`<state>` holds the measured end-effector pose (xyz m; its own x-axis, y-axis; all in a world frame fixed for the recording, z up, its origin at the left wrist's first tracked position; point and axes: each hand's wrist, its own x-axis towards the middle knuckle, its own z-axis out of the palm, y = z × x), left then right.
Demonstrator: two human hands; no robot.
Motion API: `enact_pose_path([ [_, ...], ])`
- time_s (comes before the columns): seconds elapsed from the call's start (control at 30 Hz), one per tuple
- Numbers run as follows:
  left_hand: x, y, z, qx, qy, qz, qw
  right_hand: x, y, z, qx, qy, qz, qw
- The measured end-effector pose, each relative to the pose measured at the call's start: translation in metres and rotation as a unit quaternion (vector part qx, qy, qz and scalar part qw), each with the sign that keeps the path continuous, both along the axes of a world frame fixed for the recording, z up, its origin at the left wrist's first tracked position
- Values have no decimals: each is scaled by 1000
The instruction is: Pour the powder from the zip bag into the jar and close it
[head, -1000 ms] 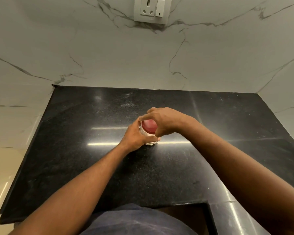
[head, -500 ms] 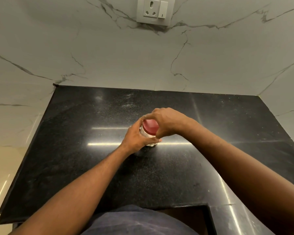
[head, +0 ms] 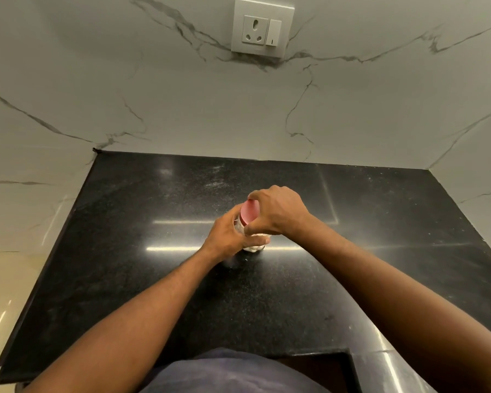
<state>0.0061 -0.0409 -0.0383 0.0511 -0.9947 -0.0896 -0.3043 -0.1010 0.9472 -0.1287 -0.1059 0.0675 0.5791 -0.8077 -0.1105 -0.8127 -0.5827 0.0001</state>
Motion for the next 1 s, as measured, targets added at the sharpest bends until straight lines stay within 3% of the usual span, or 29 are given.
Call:
enact_pose_path([
  [0.07, 6, -1, 5, -5, -10, -4, 1000, -10, 5, -5, -7, -26, -12, 1000],
  [0.2, 30, -4, 14, -21, -27, 44, 998, -16, 19, -21, 103, -170, -67, 978],
  [0.3, 57, -18, 27, -37, -29, 94, 994, -2, 20, -32, 226, -323, -113, 912],
  [0.43, 94, -48, 48, -32, -45, 116, 992, 32, 11, -41, 293, -411, -126, 854],
  [0.53, 112, -67, 46, -18, -57, 128, 990, 59, 2, -51, 320, -426, -151, 832],
  [0.77, 119, -79, 24, 8, -38, 166, 985, 88, -1, -76, 340, -424, -152, 826],
  [1.0, 116, -60, 28, 46, -43, 140, 988, 81, 7, -80, 317, -436, -154, 828],
])
